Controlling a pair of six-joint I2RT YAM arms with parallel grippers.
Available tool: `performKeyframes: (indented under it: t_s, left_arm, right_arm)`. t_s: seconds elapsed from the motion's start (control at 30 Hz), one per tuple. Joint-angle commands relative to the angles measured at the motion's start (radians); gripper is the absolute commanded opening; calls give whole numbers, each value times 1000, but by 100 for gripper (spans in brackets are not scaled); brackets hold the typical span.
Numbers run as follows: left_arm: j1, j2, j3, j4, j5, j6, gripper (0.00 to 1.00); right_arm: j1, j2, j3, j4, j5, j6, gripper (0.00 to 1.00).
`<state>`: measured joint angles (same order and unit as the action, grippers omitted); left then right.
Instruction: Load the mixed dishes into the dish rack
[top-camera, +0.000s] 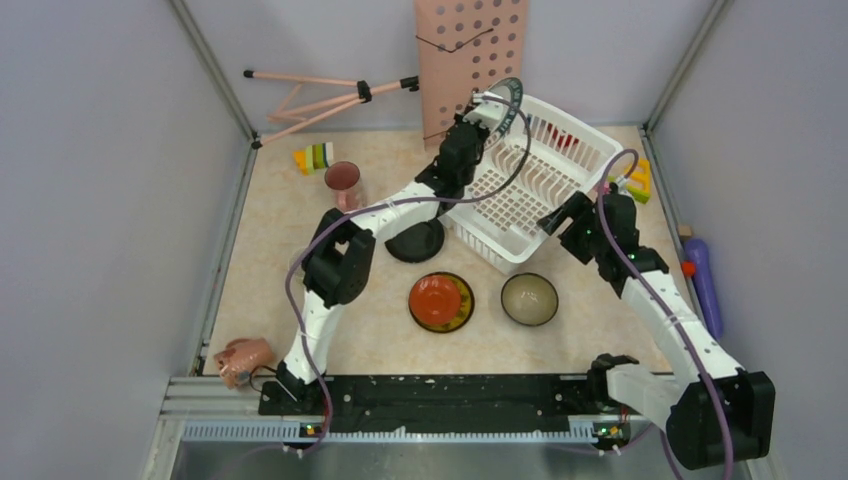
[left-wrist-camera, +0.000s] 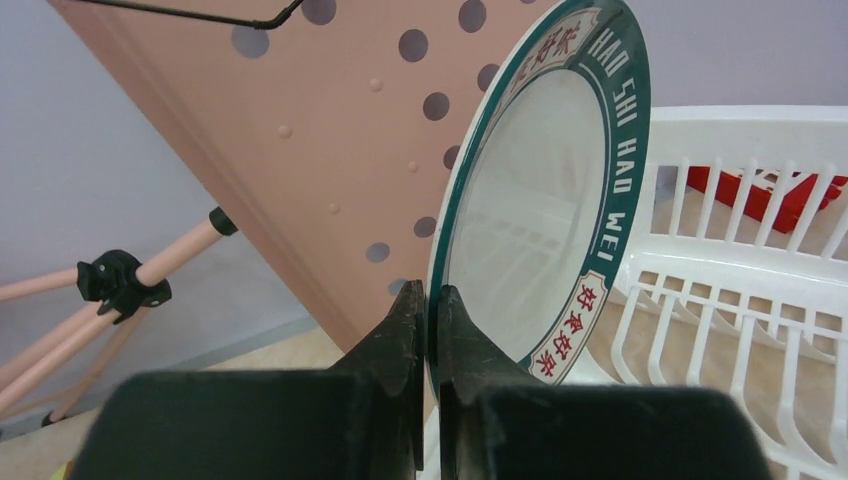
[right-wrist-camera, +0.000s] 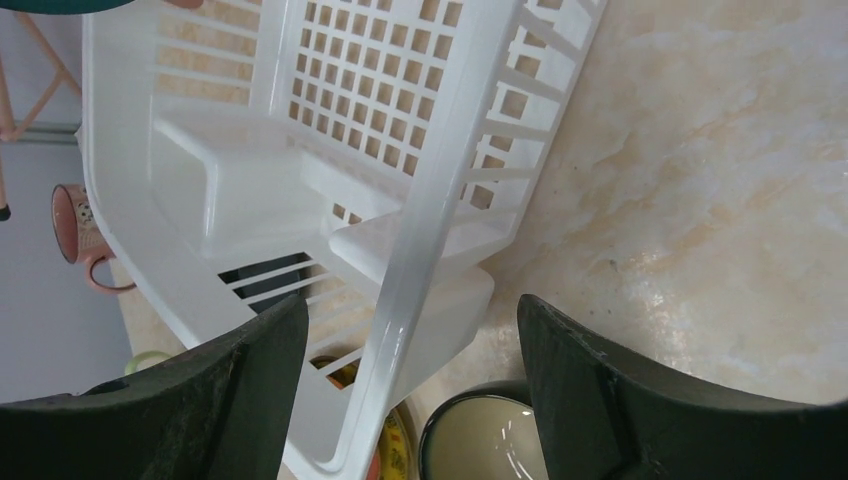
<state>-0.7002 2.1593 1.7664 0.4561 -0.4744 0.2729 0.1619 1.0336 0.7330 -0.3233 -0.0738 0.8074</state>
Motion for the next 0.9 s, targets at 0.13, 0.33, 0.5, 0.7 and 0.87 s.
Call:
performKeyframes:
  t_s: [0.13,0.33,0.5,0.7,0.87]
  left_arm:
    - [-55,161,309,9,-146,134,0]
    - [-61,241,387,-71,-168,122,0]
    - [-72,286,392,-60,-227,182,0]
    - [-82,297,392,-116,-244,132,0]
    - [-80,243,398,-242,-193,-11,44]
  right_arm:
    - [5,-75,27,32,153,-36,76]
    - [1,-108,15,37,195,-43,76]
    - [-1,-115,11,41,210,-47,76]
    - [-2,-109,-2,55,207,-49,77]
    - [-1,-105,8,37,222,-51,89]
